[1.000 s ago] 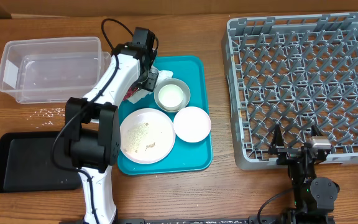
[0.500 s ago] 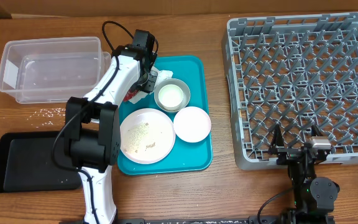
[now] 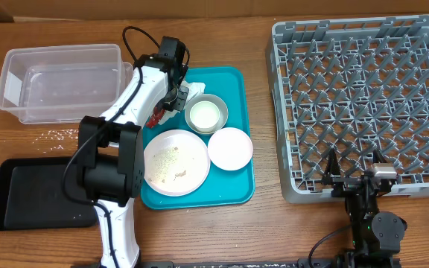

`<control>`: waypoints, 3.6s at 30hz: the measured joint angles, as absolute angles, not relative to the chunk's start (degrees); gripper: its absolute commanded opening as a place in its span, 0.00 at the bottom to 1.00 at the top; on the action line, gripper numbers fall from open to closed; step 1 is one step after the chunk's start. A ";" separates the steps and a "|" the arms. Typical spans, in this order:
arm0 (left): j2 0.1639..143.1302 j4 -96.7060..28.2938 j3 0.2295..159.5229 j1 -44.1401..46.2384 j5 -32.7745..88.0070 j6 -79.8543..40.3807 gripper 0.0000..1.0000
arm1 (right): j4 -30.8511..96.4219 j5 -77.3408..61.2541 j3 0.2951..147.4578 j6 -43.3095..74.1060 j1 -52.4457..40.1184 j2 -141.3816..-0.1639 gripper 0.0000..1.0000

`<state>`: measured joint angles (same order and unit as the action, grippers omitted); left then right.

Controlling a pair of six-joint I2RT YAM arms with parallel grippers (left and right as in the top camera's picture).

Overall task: Sort waste into correct bins and load items into the dishwasher
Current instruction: 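Grasp the red wrapper with the left gripper and lift it, then carry the wrapper left and drop it into the clear bin, then move the left gripper back to the white napkin on the tray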

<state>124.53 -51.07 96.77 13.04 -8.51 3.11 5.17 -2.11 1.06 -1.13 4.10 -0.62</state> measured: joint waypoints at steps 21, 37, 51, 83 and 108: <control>111.94 -50.76 97.97 13.04 -3.64 -6.33 0.04 | 5.15 -2.11 1.06 -1.13 4.10 -0.62 1.00; 98.83 -56.23 98.63 5.56 -3.62 -14.50 0.04 | 5.17 -2.11 1.06 -1.13 4.10 -0.62 1.00; 96.77 -43.09 98.76 -6.59 -3.64 -21.47 0.04 | 5.15 -2.11 1.06 -1.17 4.10 -0.62 1.00; 110.59 -35.31 98.78 -15.62 19.59 -23.79 0.50 | 5.19 -2.09 1.06 -1.15 4.10 -0.62 1.00; 109.65 -46.17 98.85 10.41 0.08 -0.19 0.48 | 5.13 -2.11 1.06 -1.15 4.10 -0.62 1.00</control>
